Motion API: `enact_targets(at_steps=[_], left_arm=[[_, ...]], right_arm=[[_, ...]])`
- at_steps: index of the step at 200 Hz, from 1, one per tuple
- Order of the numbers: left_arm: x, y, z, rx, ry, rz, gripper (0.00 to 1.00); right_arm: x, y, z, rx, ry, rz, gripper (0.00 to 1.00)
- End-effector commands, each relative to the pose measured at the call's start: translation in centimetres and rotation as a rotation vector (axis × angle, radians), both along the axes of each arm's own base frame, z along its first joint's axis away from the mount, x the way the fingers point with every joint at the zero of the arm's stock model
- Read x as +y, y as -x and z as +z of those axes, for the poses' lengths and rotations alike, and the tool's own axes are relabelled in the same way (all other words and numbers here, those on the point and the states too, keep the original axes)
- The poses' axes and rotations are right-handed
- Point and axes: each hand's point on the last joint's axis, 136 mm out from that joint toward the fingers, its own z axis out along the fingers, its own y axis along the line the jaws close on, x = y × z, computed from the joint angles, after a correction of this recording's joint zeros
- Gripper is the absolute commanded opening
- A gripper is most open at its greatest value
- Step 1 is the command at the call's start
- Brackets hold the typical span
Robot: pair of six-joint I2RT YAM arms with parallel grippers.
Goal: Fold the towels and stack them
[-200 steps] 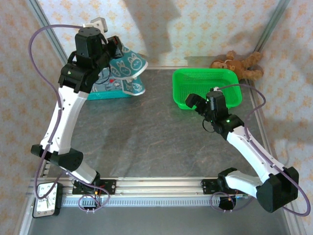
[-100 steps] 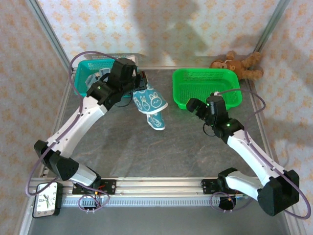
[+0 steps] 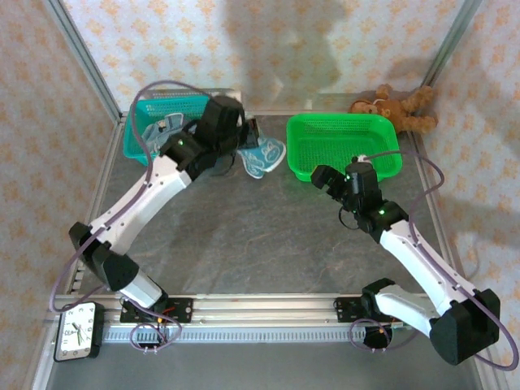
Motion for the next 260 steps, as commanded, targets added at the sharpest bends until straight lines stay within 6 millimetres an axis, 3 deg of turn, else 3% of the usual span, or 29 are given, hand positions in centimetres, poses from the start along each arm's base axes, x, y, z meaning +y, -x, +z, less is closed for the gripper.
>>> enact_targets(at_steps=[1, 14, 41, 56, 84, 121, 143, 168, 201, 213, 260], left_arm=[[0.3, 3.0, -5.4, 0.117, -0.007, 0.047, 0.0], [-0.2, 4.7, -9.4, 0.186, -0.006, 0.039, 0.0], [-1.7, 6.2, -15.5, 0.289, -0.028, 0.007, 0.33], [-1.9, 5.6, -17.3, 0.305, -0.084, 0.002, 0.43], [-1.6, 4.7, -18.9, 0.331, -0.191, -0.006, 0.49], [0.3, 5.4, -20.0, 0.353, -0.256, 0.001, 0.51], [1.9, 6.7, -22.0, 0.392, -0.287, 0.01, 0.51], [3.3, 8.6, -24.3, 0.452, -0.315, 0.012, 0.51], [5.3, 11.0, -26.3, 0.5, -0.34, 0.026, 0.51], [5.8, 11.9, -26.8, 0.517, -0.334, 0.029, 0.51], [6.5, 14.4, -30.0, 0.587, -0.267, 0.047, 0.49]], right_arm=[[-0.1, 0.2, -0.3, -0.001, 0.001, -0.007, 0.99], [0.0, 0.2, -0.7, 0.006, -0.001, -0.003, 0.99], [0.6, -0.2, -1.2, 0.026, -0.002, 0.018, 0.99], [1.3, -0.4, -1.4, 0.035, 0.013, 0.035, 0.99], [3.2, -0.2, -1.8, 0.048, 0.083, 0.084, 0.99], [5.5, 0.9, -3.4, 0.082, 0.177, 0.159, 0.99], [6.9, 1.9, -4.3, 0.104, 0.196, 0.222, 1.0], [8.9, 3.4, -6.7, 0.169, 0.206, 0.312, 0.86], [11.8, 6.4, -8.2, 0.204, 0.201, 0.431, 0.84], [12.9, 7.6, -8.5, 0.211, 0.18, 0.484, 0.79], [15.6, 11.0, -11.3, 0.262, 0.186, 0.592, 0.59]])
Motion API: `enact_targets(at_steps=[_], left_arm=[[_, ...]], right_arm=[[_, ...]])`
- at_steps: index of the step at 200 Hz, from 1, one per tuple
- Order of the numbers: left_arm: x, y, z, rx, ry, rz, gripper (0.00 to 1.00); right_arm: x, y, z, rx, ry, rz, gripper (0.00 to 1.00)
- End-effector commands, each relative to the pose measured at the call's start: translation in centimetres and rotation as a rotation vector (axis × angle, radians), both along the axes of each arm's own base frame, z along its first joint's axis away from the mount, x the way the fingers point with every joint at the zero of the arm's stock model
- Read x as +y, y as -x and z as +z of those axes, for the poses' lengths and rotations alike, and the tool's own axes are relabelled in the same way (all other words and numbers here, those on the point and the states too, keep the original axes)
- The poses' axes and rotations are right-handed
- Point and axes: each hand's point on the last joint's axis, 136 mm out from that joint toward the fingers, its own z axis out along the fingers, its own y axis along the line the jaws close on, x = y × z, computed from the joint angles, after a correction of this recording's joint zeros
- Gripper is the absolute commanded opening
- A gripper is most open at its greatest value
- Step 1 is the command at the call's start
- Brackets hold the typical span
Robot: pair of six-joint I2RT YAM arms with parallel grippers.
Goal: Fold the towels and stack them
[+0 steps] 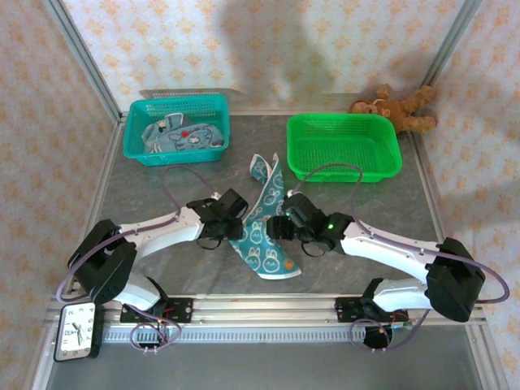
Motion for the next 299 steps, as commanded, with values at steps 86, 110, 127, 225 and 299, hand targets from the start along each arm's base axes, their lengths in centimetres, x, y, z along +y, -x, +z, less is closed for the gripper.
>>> enact_targets(at_steps=[86, 110, 127, 225, 299], left_arm=[[-1.3, -0.1, -0.1, -0.029, 0.091, 0.057, 0.0], [0.2, -0.9, 4.0, -0.112, 0.05, 0.091, 0.0], [1.2, -1.3, 7.2, -0.174, 0.03, 0.112, 0.0], [-1.1, -7.6, 8.2, -0.178, -0.114, 0.094, 0.0], [-1.6, -13.0, 4.0, -0.092, -0.19, 0.07, 0.35]], right_arm=[[2.2, -0.1, -2.5, 0.023, 0.057, 0.024, 0.0], [0.9, -1.2, -0.2, -0.059, 0.106, -0.007, 0.0], [-0.1, -2.1, 1.9, -0.126, 0.134, -0.029, 0.0], [-0.3, -9.9, 1.3, -0.104, 0.212, -0.094, 0.0], [-1.2, -14.0, -2.6, -0.007, 0.284, -0.196, 0.1]])
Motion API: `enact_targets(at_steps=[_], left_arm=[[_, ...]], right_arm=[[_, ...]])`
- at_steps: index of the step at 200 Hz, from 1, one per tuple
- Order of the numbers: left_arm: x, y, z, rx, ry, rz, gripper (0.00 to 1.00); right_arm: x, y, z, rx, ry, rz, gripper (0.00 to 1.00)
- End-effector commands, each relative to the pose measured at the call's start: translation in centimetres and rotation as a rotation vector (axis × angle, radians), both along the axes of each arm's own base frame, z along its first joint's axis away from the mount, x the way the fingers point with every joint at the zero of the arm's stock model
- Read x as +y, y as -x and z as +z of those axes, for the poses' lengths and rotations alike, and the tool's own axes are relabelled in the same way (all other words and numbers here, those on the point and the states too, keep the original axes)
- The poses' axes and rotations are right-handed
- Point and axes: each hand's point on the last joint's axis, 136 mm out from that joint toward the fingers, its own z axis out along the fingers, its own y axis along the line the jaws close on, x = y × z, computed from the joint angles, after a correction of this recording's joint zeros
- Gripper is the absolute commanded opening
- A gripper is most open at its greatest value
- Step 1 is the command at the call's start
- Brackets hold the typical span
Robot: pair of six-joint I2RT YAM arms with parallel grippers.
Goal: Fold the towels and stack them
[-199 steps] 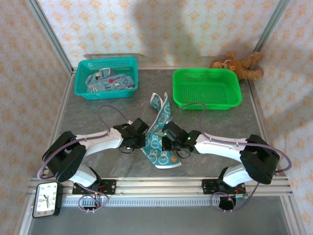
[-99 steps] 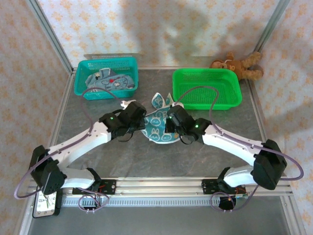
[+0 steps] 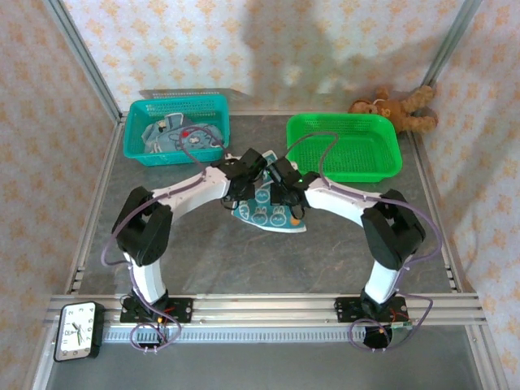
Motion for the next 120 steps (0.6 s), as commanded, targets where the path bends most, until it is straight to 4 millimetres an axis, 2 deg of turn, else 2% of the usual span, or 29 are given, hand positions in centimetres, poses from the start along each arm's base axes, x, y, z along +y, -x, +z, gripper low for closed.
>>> enact_targets(at_steps=[1, 19, 35, 46, 84, 102, 120], left_arm=[[-0.1, -0.5, -0.3, 0.017, -0.026, -0.03, 0.36], [0.0, -0.1, 0.0, 0.012, -0.005, -0.036, 0.4], [0.4, 1.0, 0.3, 0.015, 0.014, -0.04, 0.45], [1.0, 2.0, 0.6, 0.012, 0.026, -0.037, 0.51], [3.1, 4.9, 1.9, -0.03, 0.062, -0.006, 0.52], [3.7, 6.3, 2.0, -0.038, 0.09, -0.002, 0.51], [3.2, 7.0, 1.2, -0.052, 0.158, -0.02, 0.49]], right_arm=[[0.3, -0.8, 0.5, -0.011, 0.007, -0.018, 0.1], [0.5, -0.7, 0.2, 0.0, 0.001, -0.006, 0.15], [0.4, -0.4, 0.5, 0.0, -0.005, -0.01, 0.32], [0.2, -0.2, 1.3, -0.01, -0.025, -0.017, 0.37], [-0.9, 1.4, 3.8, -0.059, -0.093, -0.035, 0.4], [-1.4, 2.5, 4.0, -0.06, -0.119, -0.033, 0.4], [-1.7, 3.5, 3.6, -0.047, -0.138, -0.023, 0.4]])
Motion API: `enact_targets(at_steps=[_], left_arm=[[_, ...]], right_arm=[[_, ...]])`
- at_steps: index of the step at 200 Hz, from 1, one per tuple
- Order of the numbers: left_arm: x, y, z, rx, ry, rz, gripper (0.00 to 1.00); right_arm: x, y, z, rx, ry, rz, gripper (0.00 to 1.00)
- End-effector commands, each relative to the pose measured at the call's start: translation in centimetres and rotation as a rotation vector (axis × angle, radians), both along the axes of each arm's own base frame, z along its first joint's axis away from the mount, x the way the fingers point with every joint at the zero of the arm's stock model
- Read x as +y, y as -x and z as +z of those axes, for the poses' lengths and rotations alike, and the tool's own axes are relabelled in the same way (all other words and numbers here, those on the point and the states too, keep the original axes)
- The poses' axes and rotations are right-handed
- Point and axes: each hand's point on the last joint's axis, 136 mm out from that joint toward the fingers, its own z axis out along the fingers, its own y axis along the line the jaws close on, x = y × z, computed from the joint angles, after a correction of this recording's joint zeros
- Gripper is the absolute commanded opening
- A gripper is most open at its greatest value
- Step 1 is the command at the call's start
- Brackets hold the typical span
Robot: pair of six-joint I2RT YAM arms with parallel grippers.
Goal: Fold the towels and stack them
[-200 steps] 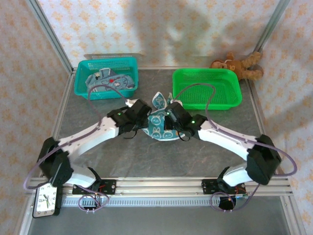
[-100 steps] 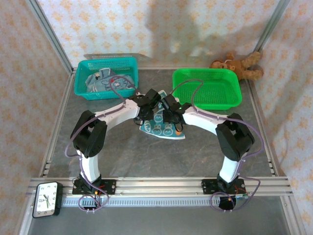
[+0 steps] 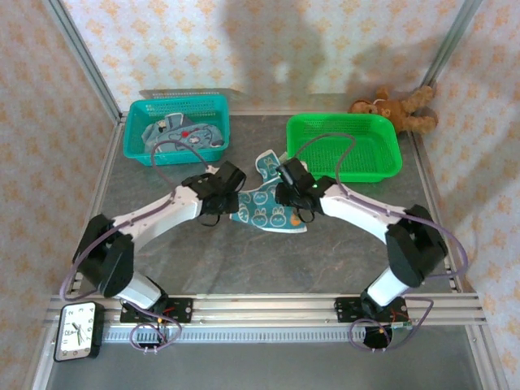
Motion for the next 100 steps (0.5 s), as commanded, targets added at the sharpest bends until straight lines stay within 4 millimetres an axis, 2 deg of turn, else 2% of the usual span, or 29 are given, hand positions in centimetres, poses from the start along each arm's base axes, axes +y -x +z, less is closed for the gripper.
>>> enact_targets(at_steps=[1, 23, 48, 58, 83, 100], left_arm=[[-0.5, 0.8, -0.9, -0.014, 0.075, -0.003, 0.48], [-2.6, 0.4, -1.5, -0.027, 0.176, -0.04, 0.39], [-5.8, -1.6, -1.5, -0.063, 0.304, -0.074, 0.3], [-6.9, -2.5, -1.8, -0.061, 0.326, -0.087, 0.24], [-8.5, -4.6, -3.7, -0.026, 0.292, -0.115, 0.21], [-8.9, -6.0, -5.4, 0.002, 0.245, -0.125, 0.2]], right_arm=[[-0.3, 1.3, -0.3, 0.012, -0.035, 0.002, 0.4], [-0.1, 2.1, -1.1, 0.031, -0.058, 0.013, 0.38], [-0.1, 2.1, -1.8, 0.041, -0.054, -0.003, 0.37], [-0.2, 2.0, -1.9, 0.041, -0.054, -0.01, 0.37], [-0.3, 2.0, -1.7, 0.036, -0.055, -0.02, 0.37], [-1.0, 1.8, -1.5, 0.019, -0.044, -0.049, 0.37]])
